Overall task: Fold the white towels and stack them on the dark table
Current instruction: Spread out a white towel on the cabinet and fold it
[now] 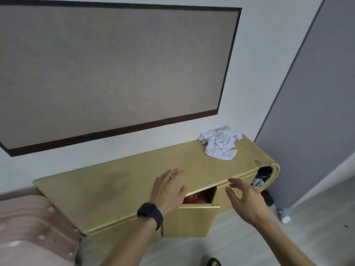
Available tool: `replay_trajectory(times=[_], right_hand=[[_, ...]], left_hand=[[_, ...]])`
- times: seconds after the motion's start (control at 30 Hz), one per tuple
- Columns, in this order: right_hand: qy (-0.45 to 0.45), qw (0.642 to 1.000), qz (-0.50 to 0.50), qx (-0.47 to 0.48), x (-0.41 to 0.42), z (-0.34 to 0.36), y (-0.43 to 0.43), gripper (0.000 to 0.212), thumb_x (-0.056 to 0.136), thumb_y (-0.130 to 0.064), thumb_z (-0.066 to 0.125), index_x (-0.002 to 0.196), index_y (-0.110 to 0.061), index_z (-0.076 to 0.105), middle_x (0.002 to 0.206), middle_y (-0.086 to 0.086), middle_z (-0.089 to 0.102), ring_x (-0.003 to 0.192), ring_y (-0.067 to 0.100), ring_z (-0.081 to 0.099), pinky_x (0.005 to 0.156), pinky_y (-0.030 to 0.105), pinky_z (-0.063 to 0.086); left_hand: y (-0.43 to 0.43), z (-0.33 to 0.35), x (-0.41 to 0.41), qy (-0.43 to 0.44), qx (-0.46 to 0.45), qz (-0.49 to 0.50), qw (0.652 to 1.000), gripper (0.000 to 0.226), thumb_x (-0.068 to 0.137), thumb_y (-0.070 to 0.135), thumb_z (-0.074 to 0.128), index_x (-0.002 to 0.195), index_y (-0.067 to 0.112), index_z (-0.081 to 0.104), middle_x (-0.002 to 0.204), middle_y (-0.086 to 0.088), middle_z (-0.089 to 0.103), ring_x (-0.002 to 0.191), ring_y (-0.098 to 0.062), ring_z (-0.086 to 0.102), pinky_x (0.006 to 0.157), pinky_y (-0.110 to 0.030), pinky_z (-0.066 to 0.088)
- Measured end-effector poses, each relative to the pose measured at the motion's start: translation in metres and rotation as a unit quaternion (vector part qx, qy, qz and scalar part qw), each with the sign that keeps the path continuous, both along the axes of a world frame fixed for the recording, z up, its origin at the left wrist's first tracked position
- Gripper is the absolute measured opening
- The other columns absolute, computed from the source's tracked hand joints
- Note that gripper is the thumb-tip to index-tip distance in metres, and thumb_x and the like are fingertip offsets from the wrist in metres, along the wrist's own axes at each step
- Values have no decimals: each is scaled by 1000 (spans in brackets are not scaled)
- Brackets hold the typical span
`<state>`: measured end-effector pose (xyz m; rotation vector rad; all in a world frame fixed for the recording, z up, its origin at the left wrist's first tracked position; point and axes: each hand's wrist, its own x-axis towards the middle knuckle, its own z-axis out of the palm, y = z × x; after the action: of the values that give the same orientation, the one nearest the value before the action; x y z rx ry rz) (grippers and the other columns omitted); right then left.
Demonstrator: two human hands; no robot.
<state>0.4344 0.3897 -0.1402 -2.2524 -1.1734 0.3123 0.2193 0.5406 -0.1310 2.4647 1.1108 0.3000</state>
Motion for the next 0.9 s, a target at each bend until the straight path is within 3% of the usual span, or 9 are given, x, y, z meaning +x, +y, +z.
replay_trajectory(times=[0.2,0.37,0.57,0.7,0.8,0.9], right_hand=[[20,996,28,-85,121,-71,117,33,93,-45,55,125,-34,56,114,-15,65,108,15,61,87,35,50],[24,986,65,-153,219,-131,210,37,95,-38,56,130,-27,56,127,-4,61,112,20,58,91,33,48],[-63,961,140,-230,304,-208,309,45,101,-32,47,145,-26,41,151,-5,40,130,25,41,99,39,43],[-77,943,204,-252,338,-259,358,51,101,-19,44,150,-28,31,159,-6,24,129,26,44,91,43,49],[-98,931,222,-271,347,-275,375,56,97,-19,51,148,-30,30,146,1,34,117,28,53,77,42,51],[-150,929,228,-250,349,-273,380,39,93,-18,53,131,-22,44,117,6,47,91,30,59,57,35,43]], left_hand=[[86,-71,106,46,-38,36,998,53,96,39,44,147,28,36,155,5,36,143,-14,29,115,-35,28],[142,-144,194,101,-127,71,984,55,96,38,43,149,31,32,158,4,30,145,-17,24,117,-36,23],[197,-238,269,159,-164,86,970,54,98,39,40,150,36,25,162,6,16,148,-18,14,120,-39,15],[215,-289,291,179,-198,85,960,56,99,40,41,150,43,20,164,7,1,150,-19,1,120,-47,5],[216,-306,291,189,-187,90,960,54,99,43,40,149,46,20,164,8,-1,150,-18,-2,120,-49,3],[218,-305,290,189,-197,91,958,54,99,43,41,149,45,21,164,8,0,150,-17,-1,121,-48,3]])
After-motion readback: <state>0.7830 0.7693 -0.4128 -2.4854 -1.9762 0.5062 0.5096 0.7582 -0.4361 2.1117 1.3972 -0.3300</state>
